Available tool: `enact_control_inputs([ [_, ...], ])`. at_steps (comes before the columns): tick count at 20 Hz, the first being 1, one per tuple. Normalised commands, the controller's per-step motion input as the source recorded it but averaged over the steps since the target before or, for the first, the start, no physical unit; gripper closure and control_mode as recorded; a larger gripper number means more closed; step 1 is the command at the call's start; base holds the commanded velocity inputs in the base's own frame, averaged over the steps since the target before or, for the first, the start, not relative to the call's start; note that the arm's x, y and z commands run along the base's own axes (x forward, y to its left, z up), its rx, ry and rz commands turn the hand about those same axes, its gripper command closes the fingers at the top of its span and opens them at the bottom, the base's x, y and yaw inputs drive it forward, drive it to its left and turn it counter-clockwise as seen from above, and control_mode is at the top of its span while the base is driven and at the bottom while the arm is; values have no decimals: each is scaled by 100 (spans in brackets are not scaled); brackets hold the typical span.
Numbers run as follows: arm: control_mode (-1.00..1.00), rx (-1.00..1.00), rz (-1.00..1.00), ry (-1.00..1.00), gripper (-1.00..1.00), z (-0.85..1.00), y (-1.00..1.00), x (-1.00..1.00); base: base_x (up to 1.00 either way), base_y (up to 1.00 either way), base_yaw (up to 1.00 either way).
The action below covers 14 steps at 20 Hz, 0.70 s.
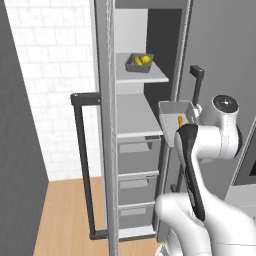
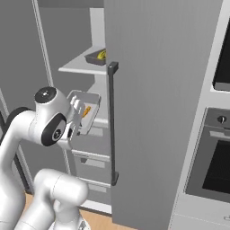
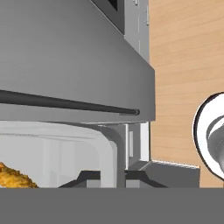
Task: Take the meat container that has the shrimp and place it on the second highest rack of the freezer. Then take the vegetable container that has the lemon and cucumber and place it on the highest rack of the freezer.
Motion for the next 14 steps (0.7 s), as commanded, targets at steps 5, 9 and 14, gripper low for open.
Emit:
enact_control_inputs([
  [5, -100, -1, 0, 0, 100, 0, 7, 11, 18, 9, 0],
  [9, -100, 0, 0, 1, 100, -9, 24, 33, 0, 0, 0],
  [14, -100, 0, 0, 1, 100, -8, 21, 32, 0, 0, 0],
])
